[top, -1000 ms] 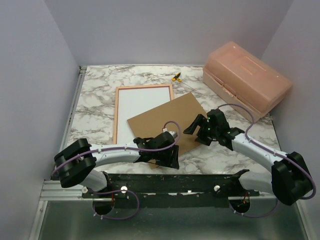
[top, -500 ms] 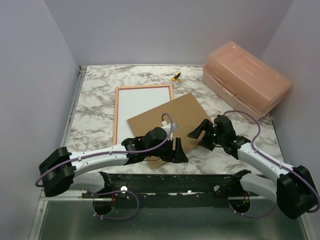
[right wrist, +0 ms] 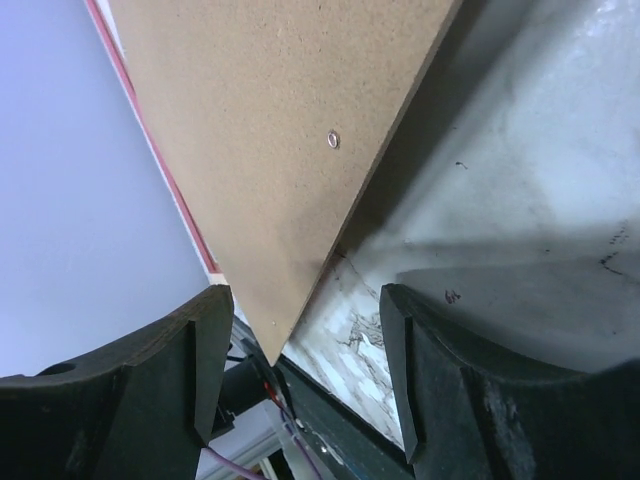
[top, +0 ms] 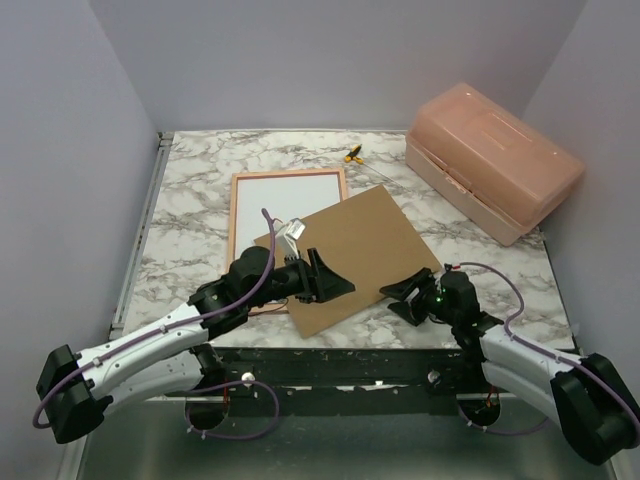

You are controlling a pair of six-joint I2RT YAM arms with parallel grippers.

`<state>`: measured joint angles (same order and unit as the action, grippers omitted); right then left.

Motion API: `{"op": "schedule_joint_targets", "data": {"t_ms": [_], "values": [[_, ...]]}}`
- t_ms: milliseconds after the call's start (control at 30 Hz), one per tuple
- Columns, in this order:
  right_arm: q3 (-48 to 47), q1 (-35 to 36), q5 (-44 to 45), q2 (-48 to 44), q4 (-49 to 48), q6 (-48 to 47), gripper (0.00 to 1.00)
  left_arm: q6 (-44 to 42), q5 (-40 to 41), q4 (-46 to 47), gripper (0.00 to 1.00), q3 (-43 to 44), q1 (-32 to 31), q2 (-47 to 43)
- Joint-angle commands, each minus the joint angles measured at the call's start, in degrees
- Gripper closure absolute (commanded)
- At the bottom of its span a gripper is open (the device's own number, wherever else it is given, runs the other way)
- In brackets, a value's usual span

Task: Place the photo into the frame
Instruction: Adjust the photo frame item at the center of the board, then turn over the photo frame item at the center of the board.

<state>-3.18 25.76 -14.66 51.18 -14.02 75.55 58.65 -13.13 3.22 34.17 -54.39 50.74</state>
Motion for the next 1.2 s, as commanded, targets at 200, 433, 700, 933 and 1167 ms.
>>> {"op": "schedule_joint_targets", "data": {"t_ms": [200, 433, 700, 933, 1167], "values": [[4.20, -0.20, 2.80, 10.84, -21.73, 3.85, 0.34, 2.65, -2.95, 5.07, 0.34, -3.83, 2.71, -3.66], [0.73, -0.23, 0.90, 25.24, -32.60, 4.36, 0.38, 2.82, -3.04, 5.69, 0.34, -4.23, 2.80, -4.64], [1.60, -0.36, -5.63, 41.63, -56.18, 9.69, 0.80, -0.20, -3.19, 1.55, 0.34, -3.32, 2.80, -4.95], [2.24, -0.36, -10.65, 50.96, -74.58, 14.32, 0.97, -7.31, -0.21, -10.21, 0.30, 0.91, 2.80, -4.59], [1.92, -0.36, -12.96, 55.60, -84.15, 18.16, 1.00, -12.47, 1.83, -17.09, 0.27, 4.96, 2.79, -3.03]]}}
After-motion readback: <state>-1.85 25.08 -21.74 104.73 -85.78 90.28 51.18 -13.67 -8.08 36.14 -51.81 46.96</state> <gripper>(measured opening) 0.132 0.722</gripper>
